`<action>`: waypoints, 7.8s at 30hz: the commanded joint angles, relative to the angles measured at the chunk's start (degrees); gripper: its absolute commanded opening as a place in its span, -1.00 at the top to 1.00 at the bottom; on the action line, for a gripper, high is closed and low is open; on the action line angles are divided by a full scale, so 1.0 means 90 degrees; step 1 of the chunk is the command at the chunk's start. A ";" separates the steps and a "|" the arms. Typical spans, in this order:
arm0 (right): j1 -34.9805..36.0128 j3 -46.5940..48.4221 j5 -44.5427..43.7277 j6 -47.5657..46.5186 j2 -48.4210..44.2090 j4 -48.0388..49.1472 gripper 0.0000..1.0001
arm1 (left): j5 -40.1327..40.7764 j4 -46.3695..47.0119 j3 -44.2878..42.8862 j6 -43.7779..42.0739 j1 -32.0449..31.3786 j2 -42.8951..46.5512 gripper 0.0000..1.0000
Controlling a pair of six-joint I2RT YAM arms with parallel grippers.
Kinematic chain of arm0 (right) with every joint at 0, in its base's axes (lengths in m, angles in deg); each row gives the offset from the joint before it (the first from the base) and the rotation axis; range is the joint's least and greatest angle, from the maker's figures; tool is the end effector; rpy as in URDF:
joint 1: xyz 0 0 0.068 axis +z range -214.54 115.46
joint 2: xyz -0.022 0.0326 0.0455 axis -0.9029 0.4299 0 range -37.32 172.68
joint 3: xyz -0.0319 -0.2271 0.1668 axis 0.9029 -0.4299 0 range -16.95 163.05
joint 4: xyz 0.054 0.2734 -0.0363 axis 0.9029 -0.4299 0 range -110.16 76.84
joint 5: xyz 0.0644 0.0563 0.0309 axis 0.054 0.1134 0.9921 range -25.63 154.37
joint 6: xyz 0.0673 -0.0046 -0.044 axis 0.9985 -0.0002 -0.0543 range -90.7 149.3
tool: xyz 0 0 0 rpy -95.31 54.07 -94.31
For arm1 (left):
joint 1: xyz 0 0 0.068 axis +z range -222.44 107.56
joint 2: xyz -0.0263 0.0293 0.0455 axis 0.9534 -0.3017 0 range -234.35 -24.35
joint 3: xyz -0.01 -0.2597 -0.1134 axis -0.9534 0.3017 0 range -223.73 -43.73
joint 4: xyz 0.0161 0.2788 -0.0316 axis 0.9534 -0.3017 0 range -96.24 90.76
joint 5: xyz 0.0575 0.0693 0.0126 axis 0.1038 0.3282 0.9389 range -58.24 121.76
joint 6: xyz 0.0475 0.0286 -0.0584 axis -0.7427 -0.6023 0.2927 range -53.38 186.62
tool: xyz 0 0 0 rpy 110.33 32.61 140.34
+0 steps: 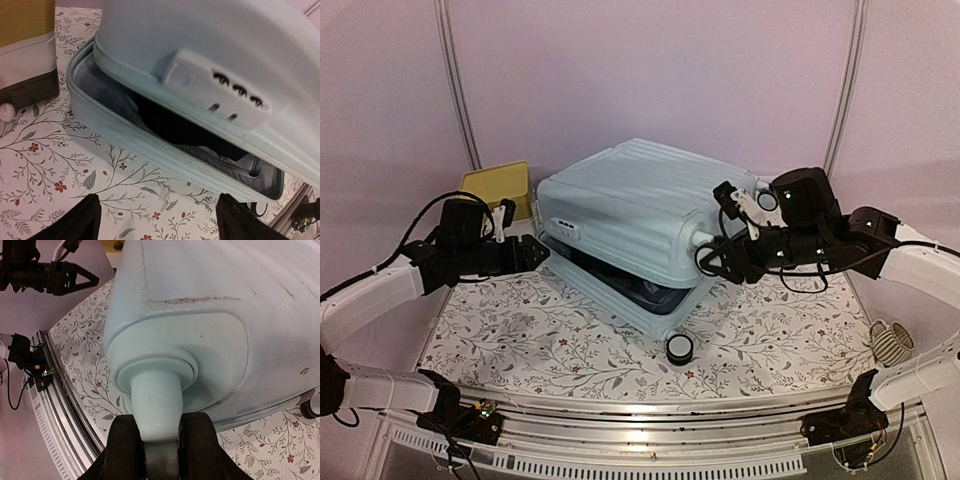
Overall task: Open, take out, and arrange the luggage
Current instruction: Open the luggage at the center of the board.
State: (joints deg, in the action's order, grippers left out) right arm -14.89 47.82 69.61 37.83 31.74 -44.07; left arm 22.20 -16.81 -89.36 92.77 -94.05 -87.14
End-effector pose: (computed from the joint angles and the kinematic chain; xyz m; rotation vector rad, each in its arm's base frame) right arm 0.1949 0.2390 0.3277 -0.8448 2.0996 0.6607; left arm 0.2590 -0.1151 0.2558 0.0092 2.2431 -0.6463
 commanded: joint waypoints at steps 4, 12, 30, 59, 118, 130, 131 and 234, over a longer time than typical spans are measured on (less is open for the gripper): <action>-0.0366 0.1251 -0.1480 0.0642 0.0146 0.1365 0.57 | -0.0045 0.0177 0.0243 -0.0024 0.0086 0.0053 -0.62; -0.0937 0.1505 -0.1227 0.0945 0.0079 0.1403 0.55 | -0.0229 0.0590 0.0429 -0.0110 0.0091 -0.0011 -0.62; -0.1170 0.1813 -0.0928 0.0877 0.0276 0.1410 0.53 | -0.0681 0.2783 0.0627 -0.1252 -0.0733 -0.0019 -0.66; -0.1391 0.1801 -0.0498 0.0956 0.0352 0.1423 0.53 | -0.0217 0.4086 0.0922 -0.5697 -0.2060 0.0518 -0.94; -0.1581 0.0753 -0.0143 0.0952 -0.0650 0.1073 -0.58 | 0.0126 0.7023 -0.2096 -0.9058 -0.1691 -0.3628 -0.49; -0.1578 -0.0455 0.0074 -0.0243 -0.1808 0.1931 -0.93 | -0.0016 0.6624 -0.2271 -0.8508 -0.1691 -0.3501 -0.47; -0.1581 -0.0635 0.0087 -0.0338 -0.1908 0.2095 -0.94 | -0.0037 0.6593 -0.2279 -0.8460 -0.1690 -0.3497 -0.47; -0.3049 0.0132 0.0443 -0.2176 0.2450 0.7939 0.97 | -0.0440 0.2689 -0.0923 -0.5021 -0.1732 -0.1120 -0.76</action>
State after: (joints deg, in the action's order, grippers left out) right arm -40.86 43.34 62.46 9.92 52.35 39.20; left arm 17.87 17.79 -100.27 51.44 -109.46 -97.65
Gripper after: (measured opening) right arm 0.061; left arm 0.862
